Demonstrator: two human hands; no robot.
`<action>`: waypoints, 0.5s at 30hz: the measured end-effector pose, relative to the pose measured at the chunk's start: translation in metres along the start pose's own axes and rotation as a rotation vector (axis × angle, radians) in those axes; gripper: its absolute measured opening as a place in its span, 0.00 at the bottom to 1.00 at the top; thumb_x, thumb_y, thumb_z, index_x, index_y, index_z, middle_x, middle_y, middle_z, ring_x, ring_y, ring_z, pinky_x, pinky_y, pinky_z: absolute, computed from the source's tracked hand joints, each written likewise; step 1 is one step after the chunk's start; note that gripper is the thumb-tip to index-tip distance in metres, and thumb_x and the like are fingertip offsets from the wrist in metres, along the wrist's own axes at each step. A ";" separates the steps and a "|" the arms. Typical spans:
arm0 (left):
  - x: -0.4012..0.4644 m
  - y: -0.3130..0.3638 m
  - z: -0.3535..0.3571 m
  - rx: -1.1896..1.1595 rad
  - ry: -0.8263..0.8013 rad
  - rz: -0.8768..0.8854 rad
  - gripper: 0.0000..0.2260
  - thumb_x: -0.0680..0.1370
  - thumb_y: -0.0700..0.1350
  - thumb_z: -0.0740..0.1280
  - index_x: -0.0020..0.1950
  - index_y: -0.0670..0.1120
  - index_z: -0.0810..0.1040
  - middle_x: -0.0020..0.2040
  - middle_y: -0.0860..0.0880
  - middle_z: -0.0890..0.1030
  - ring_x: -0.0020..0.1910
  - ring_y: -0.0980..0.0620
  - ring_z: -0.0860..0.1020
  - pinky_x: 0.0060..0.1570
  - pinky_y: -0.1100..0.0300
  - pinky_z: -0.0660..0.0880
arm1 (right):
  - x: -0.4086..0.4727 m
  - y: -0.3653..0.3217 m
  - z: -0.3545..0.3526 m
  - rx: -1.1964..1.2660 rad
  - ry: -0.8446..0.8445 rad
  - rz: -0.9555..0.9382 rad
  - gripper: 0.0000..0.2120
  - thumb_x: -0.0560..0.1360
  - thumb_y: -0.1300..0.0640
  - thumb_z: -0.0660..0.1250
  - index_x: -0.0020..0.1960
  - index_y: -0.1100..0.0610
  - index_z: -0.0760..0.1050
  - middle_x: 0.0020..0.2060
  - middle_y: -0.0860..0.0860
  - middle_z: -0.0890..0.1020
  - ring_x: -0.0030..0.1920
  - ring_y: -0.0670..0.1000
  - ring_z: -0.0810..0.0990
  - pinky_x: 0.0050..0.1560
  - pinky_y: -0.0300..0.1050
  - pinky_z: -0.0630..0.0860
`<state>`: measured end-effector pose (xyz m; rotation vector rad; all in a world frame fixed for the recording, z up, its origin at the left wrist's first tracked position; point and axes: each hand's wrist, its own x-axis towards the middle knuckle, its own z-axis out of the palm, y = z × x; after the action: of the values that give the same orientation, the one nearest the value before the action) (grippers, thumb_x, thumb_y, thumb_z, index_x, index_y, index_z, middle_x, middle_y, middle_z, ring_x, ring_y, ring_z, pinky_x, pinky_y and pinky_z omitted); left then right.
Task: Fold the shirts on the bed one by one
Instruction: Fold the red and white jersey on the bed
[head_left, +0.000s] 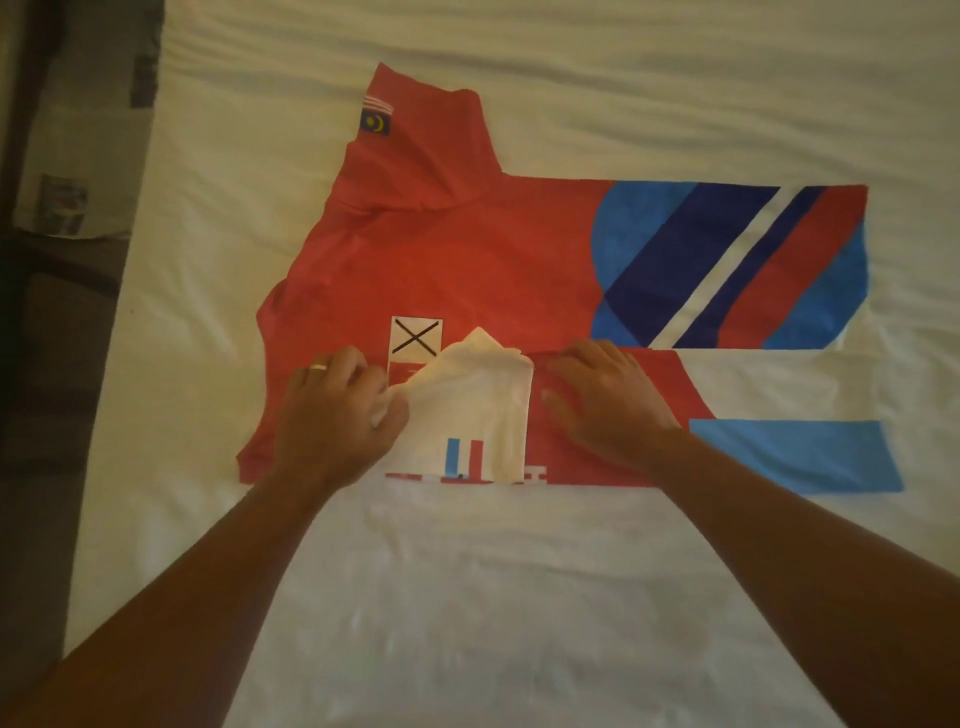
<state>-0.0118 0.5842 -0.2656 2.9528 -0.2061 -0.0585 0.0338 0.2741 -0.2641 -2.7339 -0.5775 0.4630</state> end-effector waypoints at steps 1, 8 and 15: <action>0.018 0.007 0.001 -0.029 0.008 0.025 0.17 0.80 0.54 0.61 0.46 0.42 0.80 0.46 0.45 0.77 0.41 0.47 0.74 0.42 0.53 0.72 | 0.004 0.016 -0.003 0.004 0.064 0.035 0.15 0.81 0.49 0.62 0.60 0.56 0.79 0.58 0.52 0.80 0.56 0.55 0.77 0.59 0.55 0.75; 0.135 0.057 0.005 0.004 -0.054 0.131 0.10 0.78 0.48 0.68 0.55 0.44 0.80 0.52 0.45 0.78 0.47 0.44 0.77 0.45 0.52 0.71 | 0.032 0.131 -0.058 -0.189 0.150 0.365 0.14 0.80 0.56 0.63 0.63 0.60 0.77 0.60 0.58 0.78 0.60 0.62 0.75 0.57 0.59 0.72; 0.221 0.084 0.010 0.087 -0.134 0.076 0.14 0.80 0.50 0.67 0.63 0.46 0.78 0.60 0.43 0.78 0.58 0.36 0.76 0.55 0.42 0.75 | 0.066 0.205 -0.104 -0.301 0.059 0.556 0.15 0.76 0.59 0.67 0.63 0.58 0.77 0.55 0.60 0.80 0.59 0.65 0.76 0.57 0.59 0.72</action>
<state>0.1948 0.4694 -0.2664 3.0264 -0.3477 -0.2429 0.1983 0.1003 -0.2602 -3.1728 0.1596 0.4438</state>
